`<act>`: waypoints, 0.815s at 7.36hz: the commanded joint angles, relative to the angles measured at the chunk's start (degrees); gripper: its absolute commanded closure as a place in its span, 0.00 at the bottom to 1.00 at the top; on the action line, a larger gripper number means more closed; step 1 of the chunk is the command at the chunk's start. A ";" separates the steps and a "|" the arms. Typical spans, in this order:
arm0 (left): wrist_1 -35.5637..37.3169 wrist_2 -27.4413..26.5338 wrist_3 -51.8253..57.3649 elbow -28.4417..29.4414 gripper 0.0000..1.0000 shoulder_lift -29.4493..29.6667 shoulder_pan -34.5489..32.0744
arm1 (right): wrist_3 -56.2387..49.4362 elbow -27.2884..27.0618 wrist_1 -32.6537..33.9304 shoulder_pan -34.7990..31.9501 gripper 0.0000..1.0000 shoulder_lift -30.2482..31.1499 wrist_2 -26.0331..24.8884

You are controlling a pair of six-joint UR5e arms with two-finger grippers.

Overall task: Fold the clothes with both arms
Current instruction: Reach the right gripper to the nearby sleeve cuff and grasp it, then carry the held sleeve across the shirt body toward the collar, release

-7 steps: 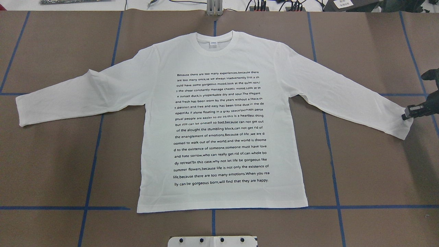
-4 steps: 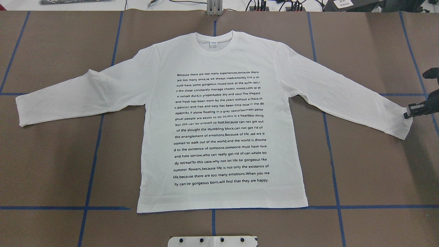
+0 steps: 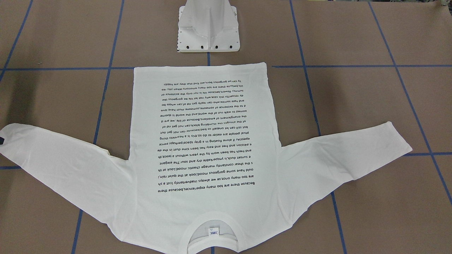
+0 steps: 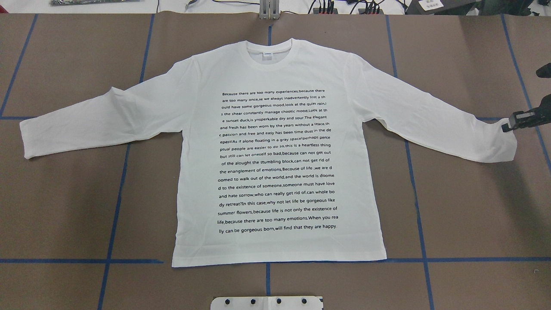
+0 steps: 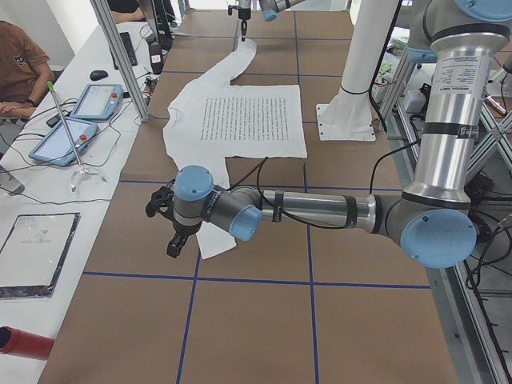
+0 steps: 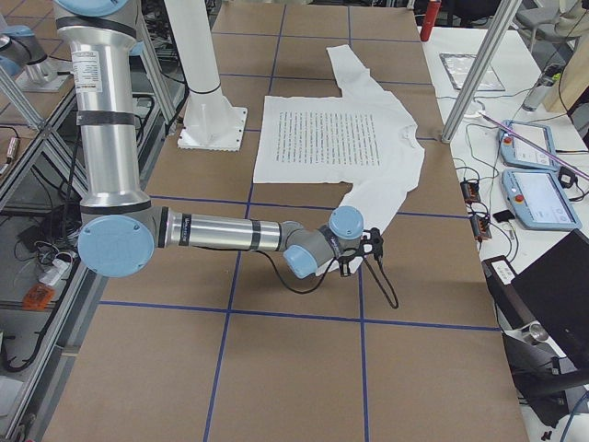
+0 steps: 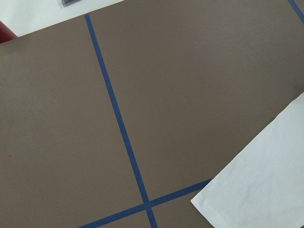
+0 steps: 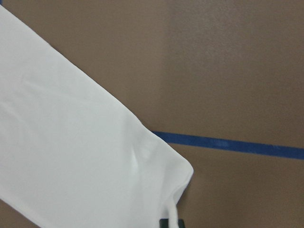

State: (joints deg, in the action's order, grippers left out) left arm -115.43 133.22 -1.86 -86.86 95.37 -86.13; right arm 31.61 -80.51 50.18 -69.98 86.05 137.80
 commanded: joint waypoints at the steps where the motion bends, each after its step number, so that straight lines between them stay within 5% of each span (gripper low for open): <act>1: -0.14 -0.07 0.01 -0.76 0.00 -0.18 0.00 | 1.60 -0.52 0.27 -0.07 1.00 -5.52 3.42; 6: -1.55 0.02 0.10 -2.88 0.00 -1.06 -0.09 | 25.04 -2.10 -0.08 4.48 1.00 -21.86 4.84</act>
State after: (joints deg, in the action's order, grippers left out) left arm -116.56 133.24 -1.74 -89.55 94.58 -86.21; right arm 51.33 -82.54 50.17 -67.53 68.67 142.70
